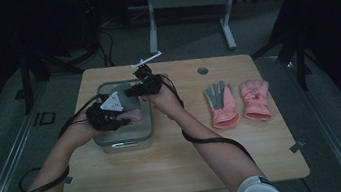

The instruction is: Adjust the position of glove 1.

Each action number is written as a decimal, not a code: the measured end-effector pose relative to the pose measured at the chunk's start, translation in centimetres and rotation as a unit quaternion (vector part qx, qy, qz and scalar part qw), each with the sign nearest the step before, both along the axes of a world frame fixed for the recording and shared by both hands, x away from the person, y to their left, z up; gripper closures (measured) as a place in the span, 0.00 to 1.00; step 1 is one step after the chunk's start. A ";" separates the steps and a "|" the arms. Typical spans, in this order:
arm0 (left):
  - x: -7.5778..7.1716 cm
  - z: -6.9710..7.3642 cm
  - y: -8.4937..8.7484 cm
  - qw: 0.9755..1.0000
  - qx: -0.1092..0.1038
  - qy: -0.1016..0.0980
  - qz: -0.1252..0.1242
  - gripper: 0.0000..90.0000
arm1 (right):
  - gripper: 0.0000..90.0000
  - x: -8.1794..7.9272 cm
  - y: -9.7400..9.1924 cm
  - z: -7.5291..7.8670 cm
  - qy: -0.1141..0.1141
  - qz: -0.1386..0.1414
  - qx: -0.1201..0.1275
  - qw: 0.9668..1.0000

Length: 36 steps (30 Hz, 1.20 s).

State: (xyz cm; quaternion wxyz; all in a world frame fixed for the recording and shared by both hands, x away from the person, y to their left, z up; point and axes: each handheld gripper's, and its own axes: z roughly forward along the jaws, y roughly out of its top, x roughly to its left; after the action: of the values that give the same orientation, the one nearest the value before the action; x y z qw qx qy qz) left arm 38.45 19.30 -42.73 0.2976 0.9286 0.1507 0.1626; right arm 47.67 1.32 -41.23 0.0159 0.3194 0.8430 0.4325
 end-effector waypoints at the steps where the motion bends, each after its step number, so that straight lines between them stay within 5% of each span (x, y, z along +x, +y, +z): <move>1: 0.2 -0.3 0.2 1.000 0.006 0.004 0.000 0.75 | 0.83 0.3 0.3 -0.4 0.006 0.000 0.002 1.000; 13: 3.4 -5.8 -0.2 0.997 0.062 0.041 -0.011 0.75 | 0.83 2.5 1.8 -5.3 0.046 -0.013 -0.043 0.998; 19: 4.2 -7.0 -1.8 0.991 0.117 0.071 -0.007 0.75 | 0.81 2.7 2.7 -7.1 0.060 -0.015 -0.069 0.996; 26: 5.2 -7.4 -2.4 0.985 0.145 0.089 -0.026 0.74 | 0.72 2.7 3.0 -7.2 0.038 -0.025 -0.098 0.994; 30: 5.5 -7.2 -2.8 0.984 0.149 0.096 -0.023 0.72 | 0.70 2.8 1.9 -6.2 0.030 -0.038 -0.077 0.996; 34: 5.5 -7.3 -2.9 0.984 0.151 0.095 -0.021 0.69 | 0.67 3.0 0.8 -5.8 0.030 -0.045 -0.069 0.996; 36: 5.4 -7.2 -2.7 0.986 0.141 0.092 -0.019 0.66 | 0.66 3.2 -0.5 -5.6 0.031 -0.049 -0.068 0.996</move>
State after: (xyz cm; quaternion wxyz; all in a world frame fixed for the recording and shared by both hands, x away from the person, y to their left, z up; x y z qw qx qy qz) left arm 43.86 16.60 -49.93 0.1520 0.9748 0.1358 0.0906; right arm 50.86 0.82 -46.86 0.0320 0.3717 0.8540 0.3627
